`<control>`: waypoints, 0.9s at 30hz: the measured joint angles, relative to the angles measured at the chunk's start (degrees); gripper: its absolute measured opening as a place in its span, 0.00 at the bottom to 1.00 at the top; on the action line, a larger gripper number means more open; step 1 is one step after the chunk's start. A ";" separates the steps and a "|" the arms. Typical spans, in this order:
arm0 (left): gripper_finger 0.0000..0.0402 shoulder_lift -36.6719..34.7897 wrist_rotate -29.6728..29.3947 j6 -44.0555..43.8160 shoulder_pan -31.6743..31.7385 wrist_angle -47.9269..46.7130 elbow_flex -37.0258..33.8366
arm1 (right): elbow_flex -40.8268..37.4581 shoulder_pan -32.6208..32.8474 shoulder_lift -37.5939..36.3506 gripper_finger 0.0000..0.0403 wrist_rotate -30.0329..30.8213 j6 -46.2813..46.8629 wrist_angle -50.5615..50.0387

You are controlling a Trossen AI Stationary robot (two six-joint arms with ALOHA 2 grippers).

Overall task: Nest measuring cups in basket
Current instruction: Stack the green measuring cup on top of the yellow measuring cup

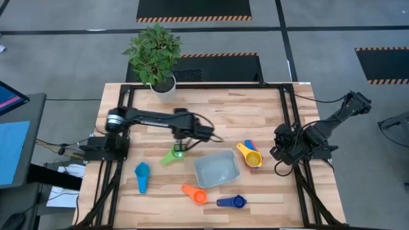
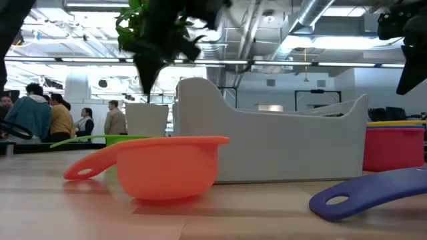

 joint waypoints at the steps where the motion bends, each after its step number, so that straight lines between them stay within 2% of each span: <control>1: 0.04 -2.10 0.40 -1.85 -0.05 1.52 -3.41 | 0.00 0.00 0.10 0.07 0.00 -0.02 -0.03; 5: 0.09 -12.67 1.29 -8.66 -1.67 5.67 -15.85 | 0.00 0.00 0.12 0.09 0.00 -0.02 -0.08; 10: 0.24 -22.22 1.26 -13.20 -3.75 19.50 -29.62 | 0.02 0.00 0.11 0.08 0.00 0.00 -0.01; 14: 0.39 -25.81 1.02 -13.40 -3.89 33.82 -38.13 | 0.02 -0.17 0.11 0.07 0.00 0.45 -0.01; 17: 0.50 -25.79 1.40 -12.90 -3.04 40.81 -41.46 | 0.02 -0.17 0.12 0.06 0.00 0.46 0.11; 20: 0.56 -23.96 0.65 -11.73 -2.51 43.08 -42.80 | 0.02 -0.17 0.13 0.06 0.00 0.48 0.21; 23: 0.58 -22.77 -0.01 -9.88 -2.45 45.59 -42.52 | 0.02 -0.17 0.11 0.07 0.00 0.48 0.21; 27: 0.56 -22.02 2.54 -7.93 -2.38 50.17 -42.45 | 0.02 -0.17 0.11 0.08 0.00 0.50 0.52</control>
